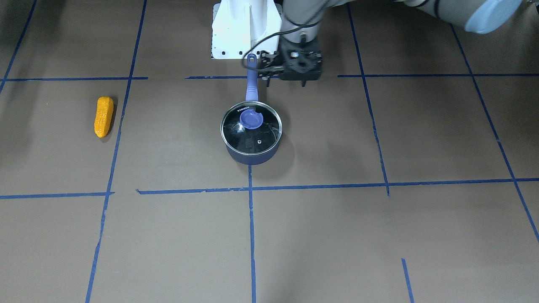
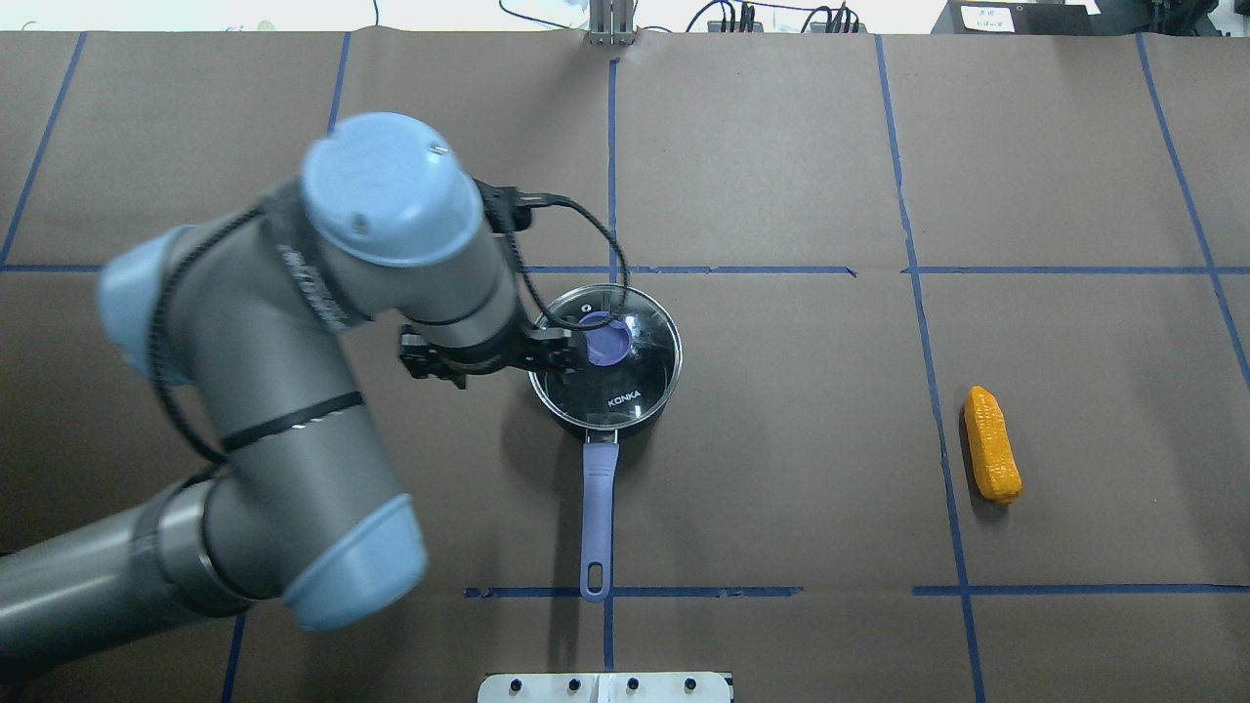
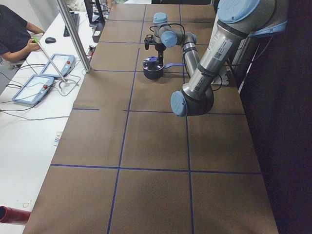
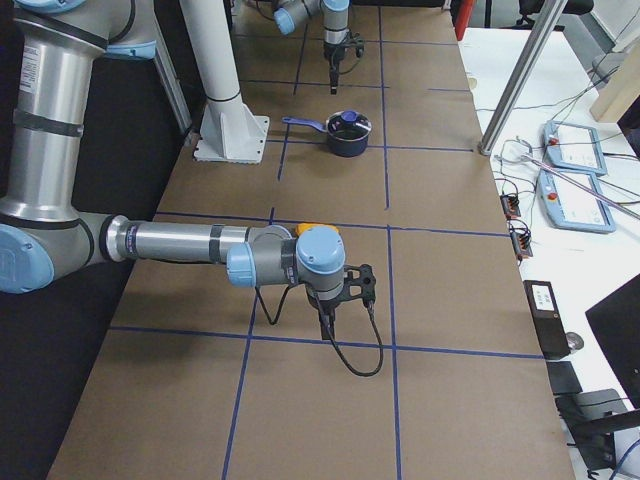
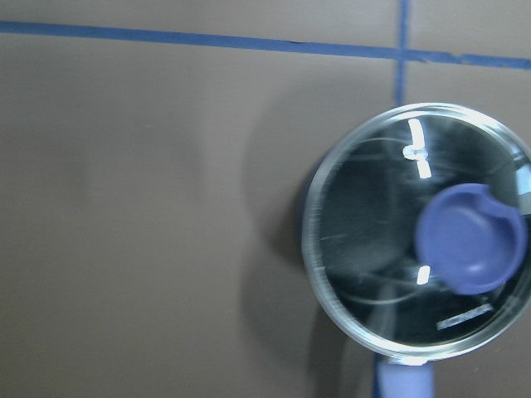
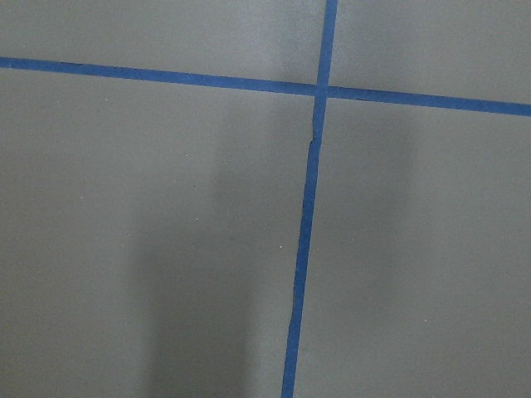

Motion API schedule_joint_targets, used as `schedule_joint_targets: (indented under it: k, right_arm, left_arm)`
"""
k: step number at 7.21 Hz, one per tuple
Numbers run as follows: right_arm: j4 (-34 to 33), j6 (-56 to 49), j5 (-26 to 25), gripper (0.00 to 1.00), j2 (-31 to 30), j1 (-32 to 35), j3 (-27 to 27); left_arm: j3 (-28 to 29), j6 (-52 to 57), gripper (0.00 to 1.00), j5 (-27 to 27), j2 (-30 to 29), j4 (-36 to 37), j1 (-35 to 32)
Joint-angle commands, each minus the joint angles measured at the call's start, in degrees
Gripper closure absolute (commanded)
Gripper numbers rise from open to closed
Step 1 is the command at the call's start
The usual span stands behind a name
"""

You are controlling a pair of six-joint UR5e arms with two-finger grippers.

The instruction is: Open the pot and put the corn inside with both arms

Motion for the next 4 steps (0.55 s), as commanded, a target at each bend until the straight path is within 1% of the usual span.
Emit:
schedule_joint_targets:
  k: [1,2,3,4]
  right_arm:
    - [1.86,0.23,0.22,0.00,-1.19,-0.09,-0.15]
    - [1.86,0.23,0.30,0.00,-1.19,-0.17,-0.15]
    - [1.86,0.49,1.26,0.00,-1.19,-0.26,-0.15]
    - [1.86,0.49,1.79,0.00,-1.19,-0.35,-0.15]
  left_arm:
    - [8.46,0.22,0.00,2.27,-5.15,-3.05,1.37]
    - [12.31,0.14,0.00,2.27,-6.81,-4.99,1.37]
    - [14.70,-0.13,0.00,2.27,-8.30,-5.45,1.37]
    - [15.85,-0.13,0.00,2.62,-8.84,-5.54,1.37]
